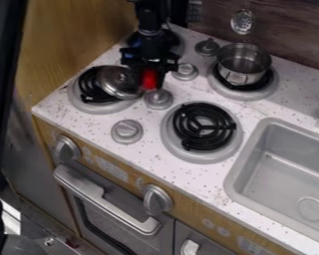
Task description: Put the red object on top of the right lower burner
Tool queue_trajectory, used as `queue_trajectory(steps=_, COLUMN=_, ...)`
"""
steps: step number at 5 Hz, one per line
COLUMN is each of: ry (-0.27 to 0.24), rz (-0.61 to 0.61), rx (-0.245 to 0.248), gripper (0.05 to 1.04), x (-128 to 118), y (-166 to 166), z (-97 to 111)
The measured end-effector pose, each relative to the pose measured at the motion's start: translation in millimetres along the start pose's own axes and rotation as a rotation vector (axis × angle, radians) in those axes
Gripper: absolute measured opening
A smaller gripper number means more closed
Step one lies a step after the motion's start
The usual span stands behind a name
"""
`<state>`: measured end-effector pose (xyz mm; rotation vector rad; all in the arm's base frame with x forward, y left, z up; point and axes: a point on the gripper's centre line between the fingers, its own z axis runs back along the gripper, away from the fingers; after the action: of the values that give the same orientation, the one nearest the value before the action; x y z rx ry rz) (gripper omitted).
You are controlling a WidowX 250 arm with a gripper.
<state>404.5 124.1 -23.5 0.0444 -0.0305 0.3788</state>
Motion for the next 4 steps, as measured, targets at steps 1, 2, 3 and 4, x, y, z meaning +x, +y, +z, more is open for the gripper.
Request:
queue_trajectory(steps=1, ry=-0.061, rz=-0.012, rx=-0.033, gripper=0.535, x=-14.4, y=-0.6, z=28.4)
queue_trajectory(steps=2, ry=-0.068, rz=-0.035, rx=-0.044, gripper=0.535, x=-40.0, y=1.0, z=37.8)
queue_trajectory(steps=3, ry=-0.057, rz=-0.063, rx=-0.025, gripper=0.535, x=-64.5, y=2.5, z=32.1)
queue_trajectory(steps=4, ry=-0.032, rz=-0.113, rx=-0.010, gripper=0.535, x=-85.7, y=-7.9, z=19.9)
